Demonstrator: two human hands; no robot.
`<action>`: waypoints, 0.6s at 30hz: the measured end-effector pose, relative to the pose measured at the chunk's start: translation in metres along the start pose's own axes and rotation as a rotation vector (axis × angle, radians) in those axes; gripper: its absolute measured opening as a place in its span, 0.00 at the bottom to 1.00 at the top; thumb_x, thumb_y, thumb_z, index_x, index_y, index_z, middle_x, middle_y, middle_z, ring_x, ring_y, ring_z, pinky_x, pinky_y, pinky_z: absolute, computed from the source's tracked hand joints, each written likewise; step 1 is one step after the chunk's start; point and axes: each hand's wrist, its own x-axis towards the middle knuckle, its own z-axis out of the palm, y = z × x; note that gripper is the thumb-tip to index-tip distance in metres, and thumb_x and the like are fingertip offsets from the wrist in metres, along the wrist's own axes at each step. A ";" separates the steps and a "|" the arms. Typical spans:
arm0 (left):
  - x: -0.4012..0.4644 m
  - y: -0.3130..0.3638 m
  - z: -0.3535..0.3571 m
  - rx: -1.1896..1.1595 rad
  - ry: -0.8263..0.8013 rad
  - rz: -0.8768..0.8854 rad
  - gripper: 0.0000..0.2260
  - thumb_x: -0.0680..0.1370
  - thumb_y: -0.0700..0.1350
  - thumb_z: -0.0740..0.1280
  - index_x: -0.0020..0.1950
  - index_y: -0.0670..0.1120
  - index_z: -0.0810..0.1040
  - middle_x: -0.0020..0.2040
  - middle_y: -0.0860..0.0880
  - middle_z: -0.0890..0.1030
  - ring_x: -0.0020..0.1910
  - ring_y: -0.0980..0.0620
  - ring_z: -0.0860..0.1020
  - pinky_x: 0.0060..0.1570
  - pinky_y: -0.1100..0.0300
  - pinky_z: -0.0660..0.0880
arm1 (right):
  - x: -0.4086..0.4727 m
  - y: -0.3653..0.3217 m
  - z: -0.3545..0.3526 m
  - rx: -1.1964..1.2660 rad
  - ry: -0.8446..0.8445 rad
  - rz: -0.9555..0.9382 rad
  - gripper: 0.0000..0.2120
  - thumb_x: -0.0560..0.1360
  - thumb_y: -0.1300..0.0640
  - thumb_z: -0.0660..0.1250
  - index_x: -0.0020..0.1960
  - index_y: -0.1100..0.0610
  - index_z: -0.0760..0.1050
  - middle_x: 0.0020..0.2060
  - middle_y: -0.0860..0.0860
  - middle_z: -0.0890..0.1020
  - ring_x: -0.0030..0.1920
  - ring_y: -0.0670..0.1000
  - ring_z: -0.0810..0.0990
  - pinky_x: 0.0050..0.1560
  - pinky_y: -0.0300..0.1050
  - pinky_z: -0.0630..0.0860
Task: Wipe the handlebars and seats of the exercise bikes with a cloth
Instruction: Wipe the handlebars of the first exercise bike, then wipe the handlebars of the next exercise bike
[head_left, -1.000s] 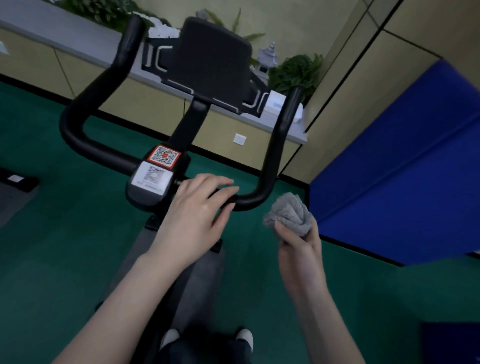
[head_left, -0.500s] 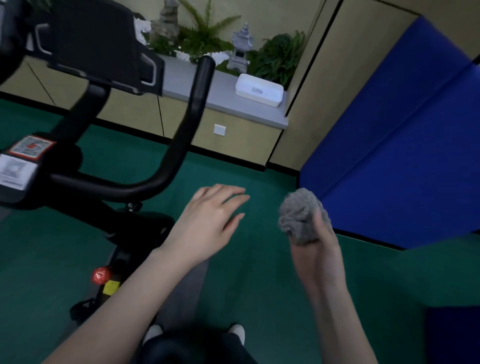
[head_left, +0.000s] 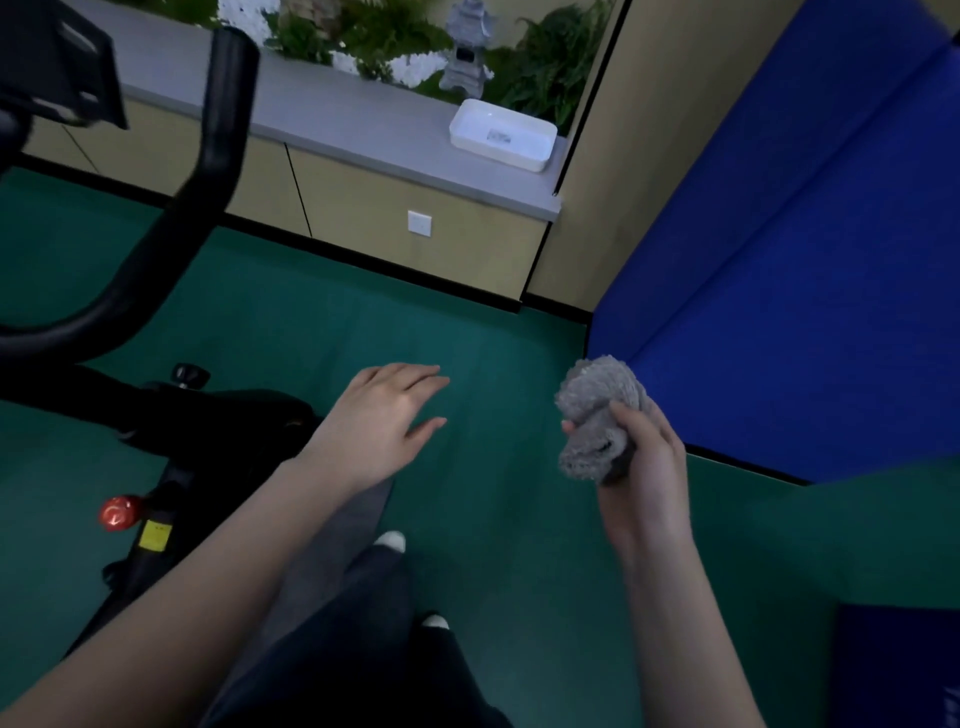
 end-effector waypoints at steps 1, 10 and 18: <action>0.006 -0.001 0.003 0.002 -0.010 -0.009 0.22 0.79 0.53 0.62 0.72 0.48 0.68 0.72 0.51 0.69 0.70 0.51 0.66 0.69 0.54 0.60 | 0.007 -0.001 0.001 -0.034 0.000 -0.013 0.11 0.78 0.64 0.62 0.58 0.59 0.77 0.45 0.49 0.85 0.43 0.48 0.84 0.48 0.47 0.82; 0.093 -0.032 0.035 0.004 -0.043 -0.084 0.25 0.78 0.55 0.62 0.73 0.48 0.65 0.74 0.50 0.65 0.73 0.50 0.61 0.70 0.54 0.54 | 0.110 -0.016 0.027 -0.317 -0.066 -0.126 0.12 0.80 0.65 0.59 0.53 0.53 0.79 0.50 0.49 0.82 0.52 0.51 0.80 0.57 0.56 0.79; 0.185 -0.094 0.031 -0.042 -0.064 -0.236 0.26 0.79 0.57 0.59 0.74 0.48 0.63 0.73 0.51 0.66 0.73 0.50 0.60 0.70 0.54 0.53 | 0.221 -0.027 0.083 -0.471 -0.015 -0.124 0.10 0.79 0.62 0.62 0.51 0.49 0.78 0.46 0.45 0.83 0.54 0.56 0.80 0.55 0.69 0.75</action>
